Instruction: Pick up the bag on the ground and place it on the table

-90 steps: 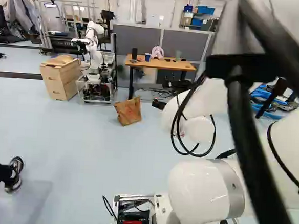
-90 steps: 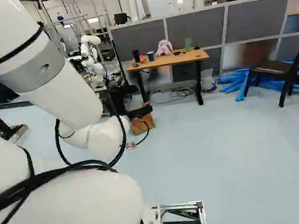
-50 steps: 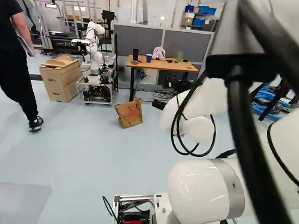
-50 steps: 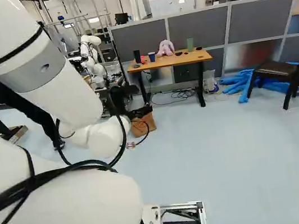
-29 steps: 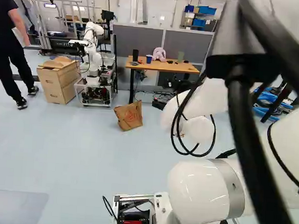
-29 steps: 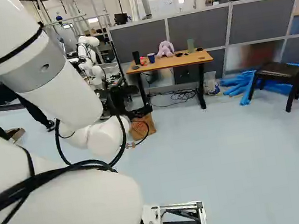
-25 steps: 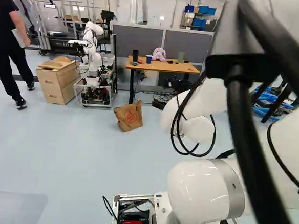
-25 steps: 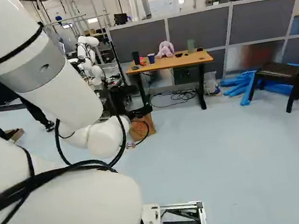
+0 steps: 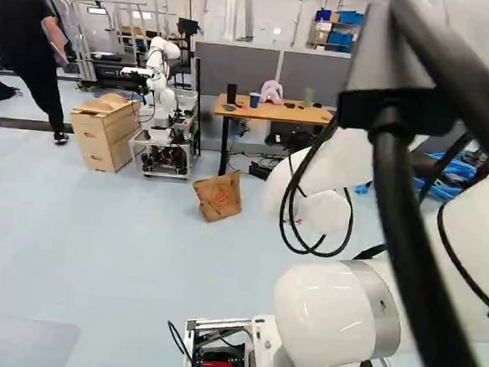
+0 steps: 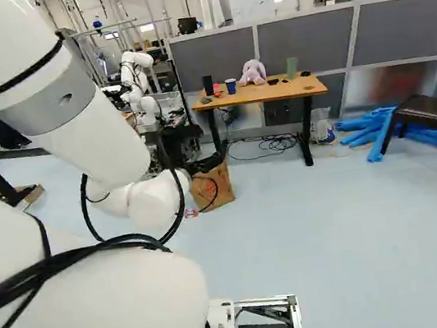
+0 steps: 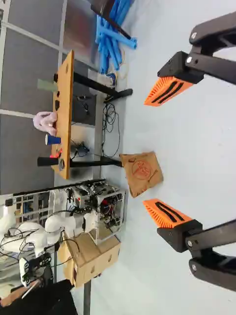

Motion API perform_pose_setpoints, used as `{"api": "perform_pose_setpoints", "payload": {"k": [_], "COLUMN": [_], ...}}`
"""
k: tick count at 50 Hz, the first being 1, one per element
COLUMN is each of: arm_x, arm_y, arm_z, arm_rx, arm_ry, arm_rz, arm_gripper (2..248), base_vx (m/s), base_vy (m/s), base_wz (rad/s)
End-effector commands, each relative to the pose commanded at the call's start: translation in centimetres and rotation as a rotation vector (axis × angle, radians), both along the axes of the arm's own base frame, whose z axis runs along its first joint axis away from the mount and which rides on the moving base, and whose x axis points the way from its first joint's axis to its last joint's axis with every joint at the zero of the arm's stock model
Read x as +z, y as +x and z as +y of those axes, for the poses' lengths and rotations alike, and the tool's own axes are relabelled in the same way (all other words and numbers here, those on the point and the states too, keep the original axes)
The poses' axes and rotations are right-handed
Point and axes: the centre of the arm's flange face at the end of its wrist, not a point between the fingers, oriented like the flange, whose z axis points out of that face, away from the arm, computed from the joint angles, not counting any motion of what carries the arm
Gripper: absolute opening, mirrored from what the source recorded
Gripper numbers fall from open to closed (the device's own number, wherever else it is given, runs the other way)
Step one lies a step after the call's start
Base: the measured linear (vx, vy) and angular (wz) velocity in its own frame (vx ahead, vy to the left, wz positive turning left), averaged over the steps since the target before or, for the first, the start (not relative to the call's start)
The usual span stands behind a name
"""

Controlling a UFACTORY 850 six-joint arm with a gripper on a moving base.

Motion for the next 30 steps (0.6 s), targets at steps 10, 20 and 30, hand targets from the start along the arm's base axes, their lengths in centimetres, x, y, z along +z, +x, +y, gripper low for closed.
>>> {"api": "perform_pose_setpoints", "payload": {"k": [10, 20, 30], "arm_x": [0.00, 0.00, 0.00], "arm_y": [0.00, 0.00, 0.00], "arm_z": [0.00, 0.00, 0.00], "arm_rx": [0.000, 0.000, 0.000], "arm_ry": [0.000, 0.000, 0.000], "arm_rz": [0.000, 0.000, 0.000], "arm_gripper": [247, 247, 247], "base_vx": [0.135, 0.137, 0.127], "base_vy": [0.035, 0.005, 0.003], "base_wz": [0.154, 0.006, 0.002]}}
